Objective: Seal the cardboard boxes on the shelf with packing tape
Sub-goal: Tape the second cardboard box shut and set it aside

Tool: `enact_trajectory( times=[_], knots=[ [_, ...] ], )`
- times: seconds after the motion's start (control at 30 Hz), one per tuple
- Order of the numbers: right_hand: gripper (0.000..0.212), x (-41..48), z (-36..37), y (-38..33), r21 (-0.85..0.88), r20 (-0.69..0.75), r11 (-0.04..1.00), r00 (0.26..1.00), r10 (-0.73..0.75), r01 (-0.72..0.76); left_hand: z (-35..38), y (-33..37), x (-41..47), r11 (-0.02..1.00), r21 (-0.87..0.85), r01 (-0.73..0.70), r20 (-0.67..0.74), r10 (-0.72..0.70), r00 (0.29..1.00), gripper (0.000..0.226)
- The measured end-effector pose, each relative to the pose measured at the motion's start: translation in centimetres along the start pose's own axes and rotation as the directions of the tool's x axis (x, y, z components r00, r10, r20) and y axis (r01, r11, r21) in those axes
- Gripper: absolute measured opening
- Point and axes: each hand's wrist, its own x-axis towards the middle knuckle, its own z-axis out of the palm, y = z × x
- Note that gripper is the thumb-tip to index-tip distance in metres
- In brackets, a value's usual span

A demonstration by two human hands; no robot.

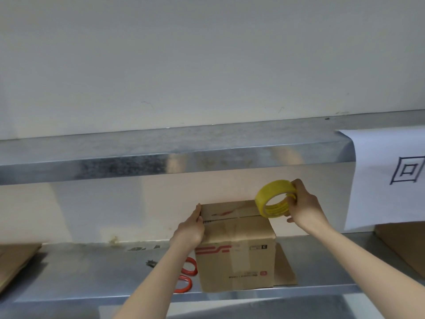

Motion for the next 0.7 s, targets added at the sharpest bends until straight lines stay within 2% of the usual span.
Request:
enact_trajectory(
  times=[0.13, 0.27, 0.57, 0.63, 0.7],
  knots=[
    [0.011, -0.5, -0.9, 1.3, -0.207, 0.009, 0.978, 1.000, 0.030, -0.027, -0.1, 0.0, 0.0, 1.000, 0.007, -0.009, -0.013, 0.009, 1.000, 0.050],
    [0.019, -0.7, -1.0, 2.4, -0.351, 0.015, 0.934, 0.997, 0.071, -0.061, -0.2, -0.1, -0.2, 1.000, 0.014, -0.011, -0.017, 0.011, 1.000, 0.049],
    [0.024, -0.4, -1.2, 2.1, -0.428, 0.024, 0.903, 0.999, 0.048, -0.033, -0.1, -0.4, 0.6, 0.993, 0.111, -0.025, -0.027, 0.029, 0.999, 0.049],
    [0.024, -0.6, -1.0, 2.5, -0.430, 0.044, 0.902, 0.997, 0.070, -0.044, -0.1, 0.1, 0.3, 0.971, 0.236, -0.039, -0.139, 0.074, 0.988, 0.046],
    [0.024, -0.9, -0.9, 2.9, -0.415, 0.053, 0.908, 0.995, 0.086, -0.056, 0.2, 0.7, 0.1, 0.931, 0.354, -0.093, -0.292, 0.205, 0.934, 0.035]
  ],
)
